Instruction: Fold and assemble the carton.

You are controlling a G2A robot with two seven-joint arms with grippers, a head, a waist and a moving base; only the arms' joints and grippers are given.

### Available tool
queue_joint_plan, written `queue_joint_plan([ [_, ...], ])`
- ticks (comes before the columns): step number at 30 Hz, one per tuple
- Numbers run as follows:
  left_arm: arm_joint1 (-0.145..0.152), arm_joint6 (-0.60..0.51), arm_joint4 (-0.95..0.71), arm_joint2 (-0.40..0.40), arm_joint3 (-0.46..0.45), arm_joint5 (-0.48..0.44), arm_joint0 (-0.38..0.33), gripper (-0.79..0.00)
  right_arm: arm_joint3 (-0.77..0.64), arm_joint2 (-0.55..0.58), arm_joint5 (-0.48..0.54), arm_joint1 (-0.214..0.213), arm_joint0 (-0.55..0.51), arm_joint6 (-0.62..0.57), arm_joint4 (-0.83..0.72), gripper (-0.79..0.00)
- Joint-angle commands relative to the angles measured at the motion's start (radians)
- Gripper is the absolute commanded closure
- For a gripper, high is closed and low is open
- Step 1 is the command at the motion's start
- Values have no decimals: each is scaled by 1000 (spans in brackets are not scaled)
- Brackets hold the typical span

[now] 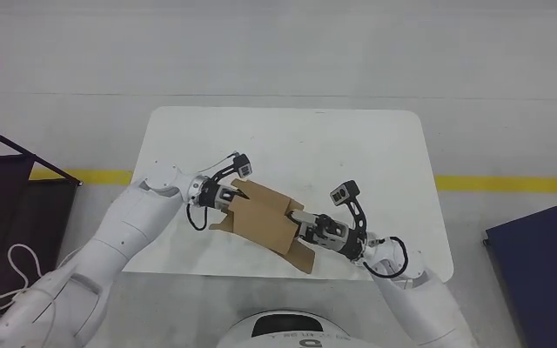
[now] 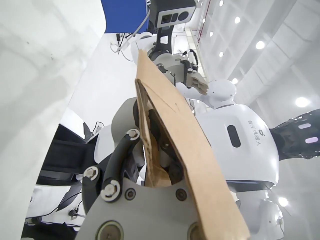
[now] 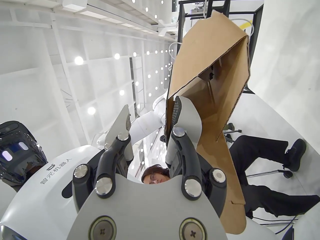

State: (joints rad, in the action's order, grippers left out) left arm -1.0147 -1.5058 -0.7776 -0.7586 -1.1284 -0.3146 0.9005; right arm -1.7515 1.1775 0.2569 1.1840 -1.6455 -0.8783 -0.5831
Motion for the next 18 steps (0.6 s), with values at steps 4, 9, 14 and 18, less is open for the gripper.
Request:
queue_joint_plan([
  [4, 0, 12, 50, 1, -24, -12, -4, 0, 8, -8, -3, 1, 10, 26, -4, -342],
  [9, 2, 10, 101, 14, -36, -10, -9, 0, 14, -5, 12, 3, 15, 29, -59, -268],
  [14, 1, 9, 116, 31, -29, -9, -18, 0, 20, -4, 13, 2, 20, 17, -76, -268],
  [18, 0, 7, 127, 42, -19, -7, -29, 0, 25, -10, 7, 2, 26, 26, -59, -262],
])
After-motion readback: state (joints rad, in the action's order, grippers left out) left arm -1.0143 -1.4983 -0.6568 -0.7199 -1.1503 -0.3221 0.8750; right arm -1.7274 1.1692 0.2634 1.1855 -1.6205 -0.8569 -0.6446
